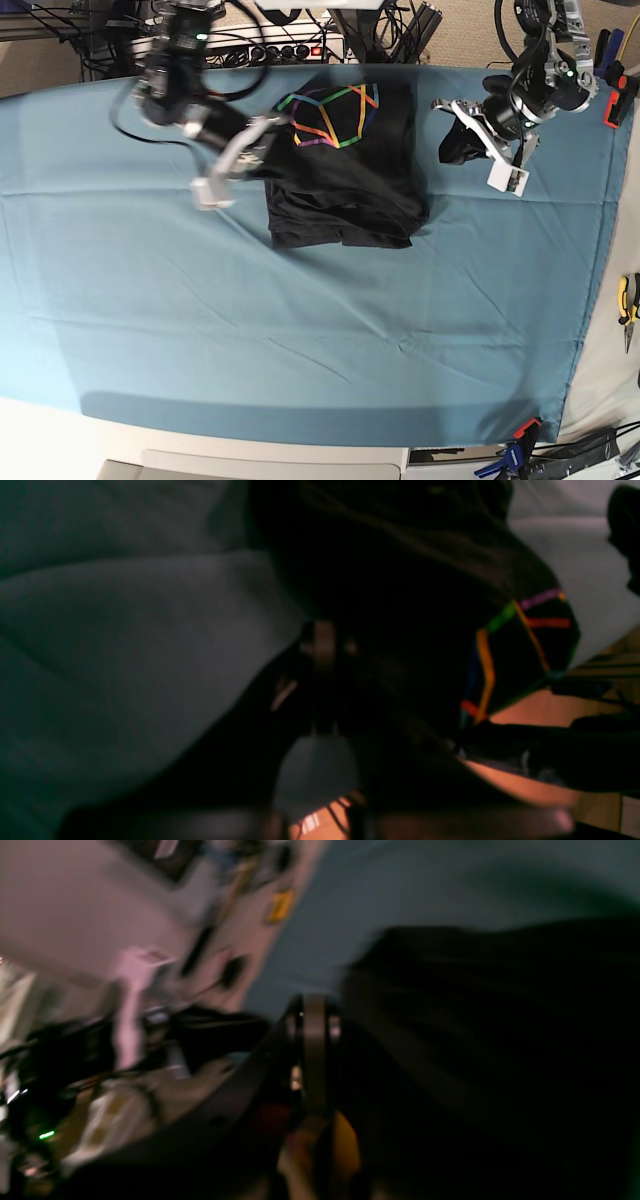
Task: Fold the T-shirt properly
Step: 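Lift both grippers away from the folded shirt, then grasp the printed layer with both grippers and pull it flat over the stack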
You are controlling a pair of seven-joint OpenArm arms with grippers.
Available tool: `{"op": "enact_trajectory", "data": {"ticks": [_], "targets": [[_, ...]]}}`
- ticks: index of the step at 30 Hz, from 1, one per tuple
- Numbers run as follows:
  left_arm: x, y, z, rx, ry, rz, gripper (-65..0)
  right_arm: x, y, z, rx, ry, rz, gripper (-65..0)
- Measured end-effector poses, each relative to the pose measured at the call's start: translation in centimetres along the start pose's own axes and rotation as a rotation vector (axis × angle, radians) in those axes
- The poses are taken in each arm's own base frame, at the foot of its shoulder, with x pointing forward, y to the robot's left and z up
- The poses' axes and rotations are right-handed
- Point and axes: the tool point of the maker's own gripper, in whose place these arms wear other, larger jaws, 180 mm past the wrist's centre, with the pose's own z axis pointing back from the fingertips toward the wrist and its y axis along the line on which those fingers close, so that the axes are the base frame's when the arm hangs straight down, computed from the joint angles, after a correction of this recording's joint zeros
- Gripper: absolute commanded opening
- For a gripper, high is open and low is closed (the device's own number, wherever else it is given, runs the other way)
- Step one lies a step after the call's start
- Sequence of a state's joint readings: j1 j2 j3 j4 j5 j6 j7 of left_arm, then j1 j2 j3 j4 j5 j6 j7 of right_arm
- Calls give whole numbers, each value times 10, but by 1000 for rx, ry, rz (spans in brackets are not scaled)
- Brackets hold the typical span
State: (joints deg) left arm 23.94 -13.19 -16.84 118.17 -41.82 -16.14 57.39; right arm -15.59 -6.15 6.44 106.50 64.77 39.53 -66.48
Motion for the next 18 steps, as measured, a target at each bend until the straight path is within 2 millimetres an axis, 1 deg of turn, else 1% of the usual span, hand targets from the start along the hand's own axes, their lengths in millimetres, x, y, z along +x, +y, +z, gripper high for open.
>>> {"op": "enact_trajectory", "data": {"ticks": [2, 3, 5, 8, 10, 13, 16, 18], "targets": [[-2, 2, 0, 14, 8, -6, -650, -11, 21, -17, 72, 36, -8, -650], [-3, 3, 0, 16, 10, -7, -650, -16, 28, -22, 94, 51, -10, -650], [-3, 3, 0, 18, 9, -9, -650, -25, 37, -25, 117, 70, -24, -650], [-3, 5, 0, 30, 15, -16, -650, -45, 33, -18, 85, 111, -54, -650], [-3, 5, 0, 30, 10, -16, -650, -54, 31, -13, 74, 138, -61, -650], [-2, 5, 0, 30, 8, -17, -650, -58, 27, -9, 57, 157, -55, -650], [-2, 5, 0, 30, 8, -17, -650, -70, 11, -4, -22, 220, -18, -650], [-2, 5, 0, 30, 8, -16, -650, -68, 4, 0, -52, 214, -12, -650]]}}
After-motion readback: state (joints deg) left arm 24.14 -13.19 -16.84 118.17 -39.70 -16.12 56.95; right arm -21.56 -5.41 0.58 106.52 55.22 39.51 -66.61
